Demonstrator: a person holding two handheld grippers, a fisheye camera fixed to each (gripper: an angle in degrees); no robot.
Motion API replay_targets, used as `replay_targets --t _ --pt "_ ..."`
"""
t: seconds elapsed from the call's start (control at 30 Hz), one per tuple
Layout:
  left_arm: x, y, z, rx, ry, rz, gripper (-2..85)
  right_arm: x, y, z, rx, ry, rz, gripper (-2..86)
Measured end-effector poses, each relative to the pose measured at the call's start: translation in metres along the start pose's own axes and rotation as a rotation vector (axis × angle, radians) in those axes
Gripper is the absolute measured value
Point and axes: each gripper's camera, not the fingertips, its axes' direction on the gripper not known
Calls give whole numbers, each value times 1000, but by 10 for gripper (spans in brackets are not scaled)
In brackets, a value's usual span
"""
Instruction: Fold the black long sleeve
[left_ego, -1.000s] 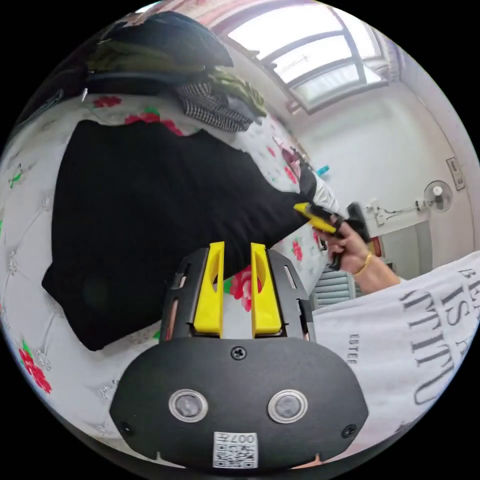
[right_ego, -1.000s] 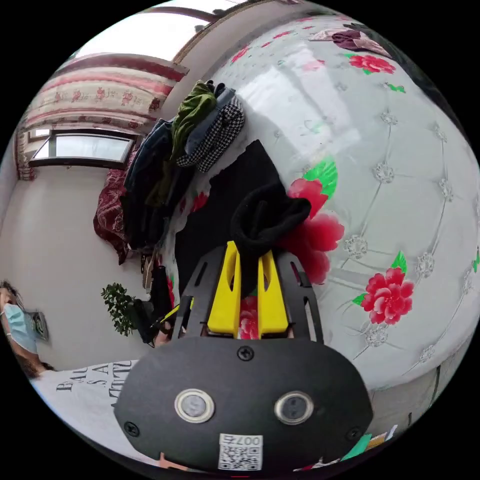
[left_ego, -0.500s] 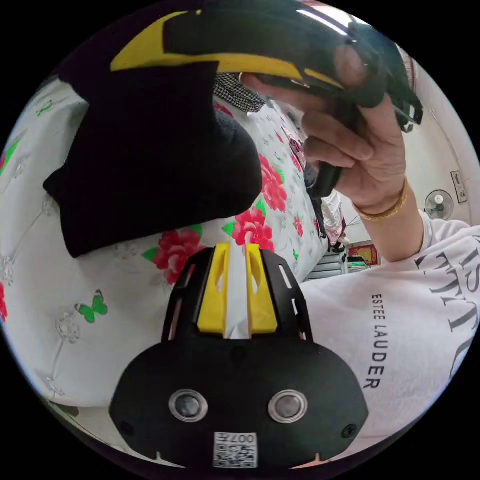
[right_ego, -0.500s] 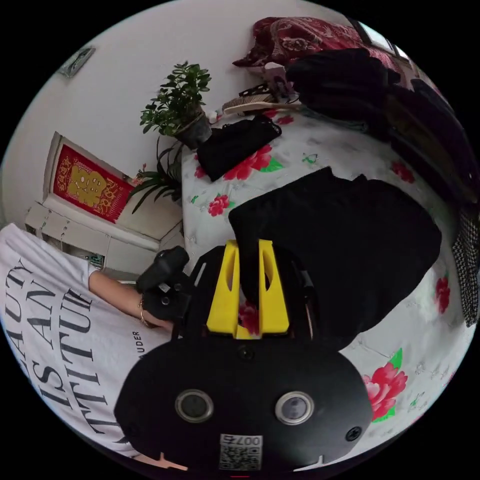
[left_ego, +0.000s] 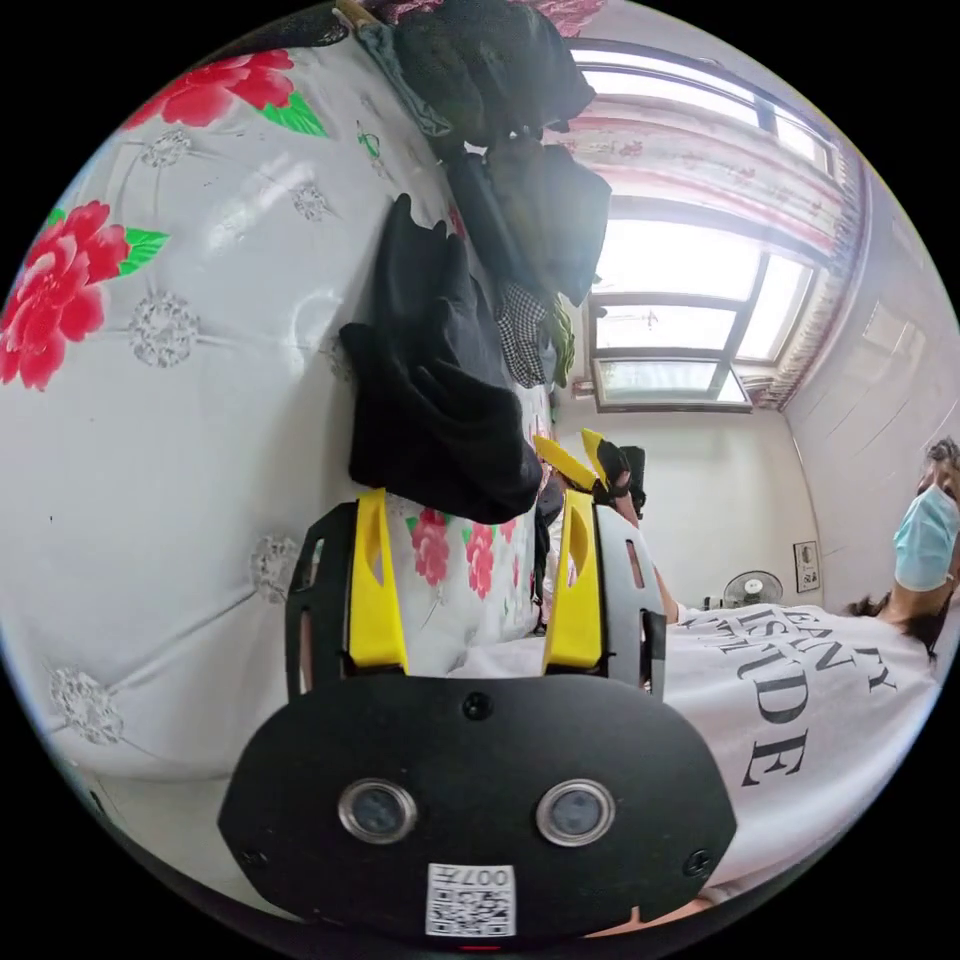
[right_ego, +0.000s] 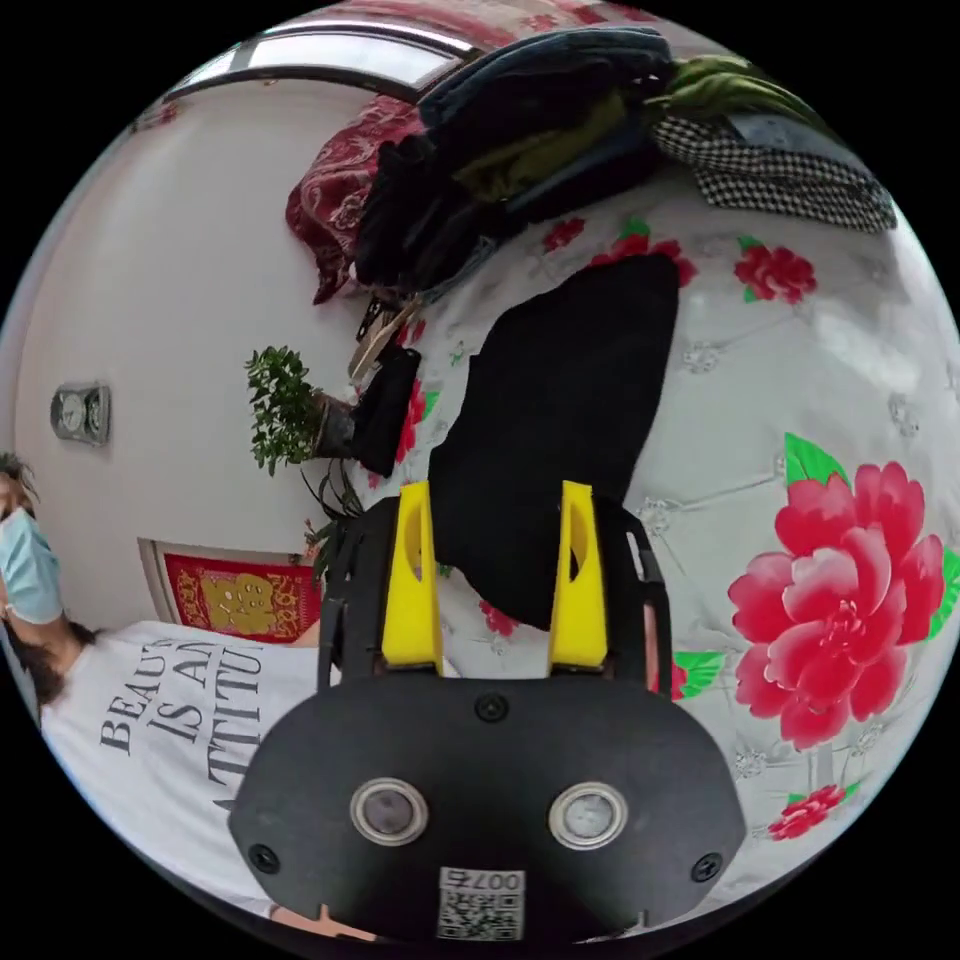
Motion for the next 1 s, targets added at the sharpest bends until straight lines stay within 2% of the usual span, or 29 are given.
replay_targets --t 0.13,0.27,0.33,0.47,0.67,0.83,1.0 --pt "-22 -24 11 -63 43 -13 217 75 12 -8 10 -128 254 162" --pt "-36 -44 25 -106 44 -34 159 104 8 12 -11 -178 312 135" --pt "-47 -52 32 -122 40 -56 115 116 4 26 -9 -319 367 115" --pt "-42 -54 20 -81 39 -21 94 100 9 17 43 -330 338 90" --pt "1 -69 -49 45 145 74 88 22 -27 14 42 -452 189 60" --pt "86 -156 -153 175 107 277 87 -109 -122 24 103 -442 -109 48" --pt "185 -201 -274 279 1 487 89 -230 -166 58 171 -487 -332 48"
